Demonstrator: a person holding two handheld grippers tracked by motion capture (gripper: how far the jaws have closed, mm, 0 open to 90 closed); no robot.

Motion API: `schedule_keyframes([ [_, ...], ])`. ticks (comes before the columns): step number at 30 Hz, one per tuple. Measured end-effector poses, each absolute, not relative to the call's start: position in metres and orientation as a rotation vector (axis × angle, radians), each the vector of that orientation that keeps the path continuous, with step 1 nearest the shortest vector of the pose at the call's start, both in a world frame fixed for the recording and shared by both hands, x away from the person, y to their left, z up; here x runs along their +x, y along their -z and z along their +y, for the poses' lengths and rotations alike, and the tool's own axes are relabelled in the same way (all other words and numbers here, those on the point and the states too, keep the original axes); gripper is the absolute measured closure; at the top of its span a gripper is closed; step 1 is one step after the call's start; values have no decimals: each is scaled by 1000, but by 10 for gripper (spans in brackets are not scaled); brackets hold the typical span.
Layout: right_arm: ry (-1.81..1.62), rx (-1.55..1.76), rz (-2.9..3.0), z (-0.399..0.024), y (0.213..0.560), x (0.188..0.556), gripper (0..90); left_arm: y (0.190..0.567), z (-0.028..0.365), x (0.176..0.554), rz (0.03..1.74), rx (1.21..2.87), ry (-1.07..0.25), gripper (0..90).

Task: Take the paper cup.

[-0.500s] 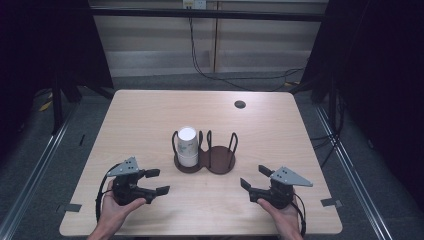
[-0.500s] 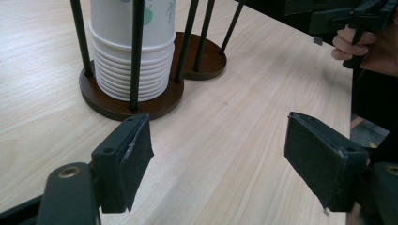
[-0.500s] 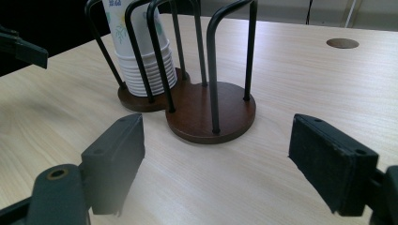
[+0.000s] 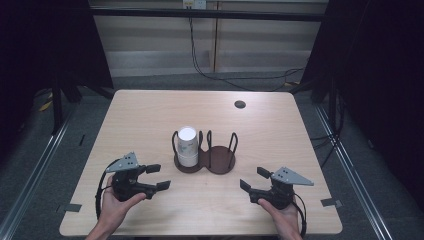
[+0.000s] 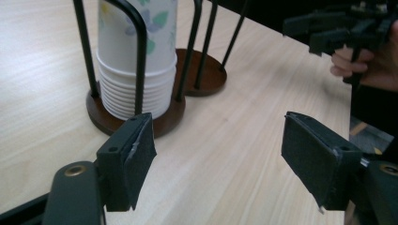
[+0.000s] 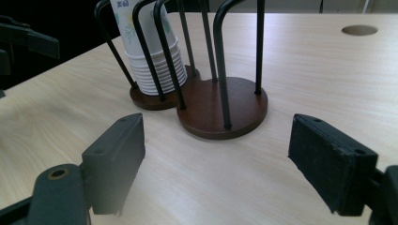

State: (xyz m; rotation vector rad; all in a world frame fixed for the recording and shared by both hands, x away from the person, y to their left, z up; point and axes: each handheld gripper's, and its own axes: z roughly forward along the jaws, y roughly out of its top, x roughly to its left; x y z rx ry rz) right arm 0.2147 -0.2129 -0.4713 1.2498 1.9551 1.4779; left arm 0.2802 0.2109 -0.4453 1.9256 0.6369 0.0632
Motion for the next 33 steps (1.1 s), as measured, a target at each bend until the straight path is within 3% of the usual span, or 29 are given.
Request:
schedule_keyframes([
  [33, -1463, 1187, 2020, -210, 467, 210, 176, 392, 193, 312, 583, 1983, -146, 273],
])
